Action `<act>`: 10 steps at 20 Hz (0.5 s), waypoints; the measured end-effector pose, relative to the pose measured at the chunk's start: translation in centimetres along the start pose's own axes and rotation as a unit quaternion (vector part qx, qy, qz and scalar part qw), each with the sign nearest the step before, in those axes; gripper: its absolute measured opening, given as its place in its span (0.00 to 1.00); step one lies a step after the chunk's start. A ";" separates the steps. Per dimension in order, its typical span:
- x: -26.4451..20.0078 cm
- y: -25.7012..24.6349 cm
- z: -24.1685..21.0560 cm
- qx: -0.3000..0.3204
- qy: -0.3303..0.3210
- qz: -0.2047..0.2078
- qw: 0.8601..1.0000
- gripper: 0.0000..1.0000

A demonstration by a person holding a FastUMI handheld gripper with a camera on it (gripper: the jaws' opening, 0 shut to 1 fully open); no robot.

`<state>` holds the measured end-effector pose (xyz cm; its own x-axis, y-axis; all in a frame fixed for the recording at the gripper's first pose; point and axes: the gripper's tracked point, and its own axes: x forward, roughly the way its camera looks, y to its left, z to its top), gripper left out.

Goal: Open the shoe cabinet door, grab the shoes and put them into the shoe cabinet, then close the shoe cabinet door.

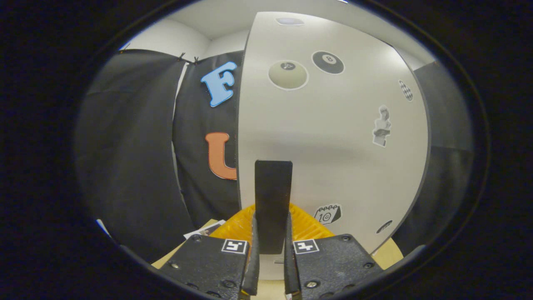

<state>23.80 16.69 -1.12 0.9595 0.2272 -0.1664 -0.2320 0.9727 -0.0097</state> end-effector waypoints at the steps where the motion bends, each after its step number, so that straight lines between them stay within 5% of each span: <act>1: -1.1 -0.2 -0.3 -0.002 -0.001 0.011 1.000 0.27; 10: -7.9 -2.0 -1.3 0.000 -0.002 0.084 0.996 0.26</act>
<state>16.52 12.86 -1.03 0.9081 0.3867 -0.1610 -0.3891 0.9210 0.0174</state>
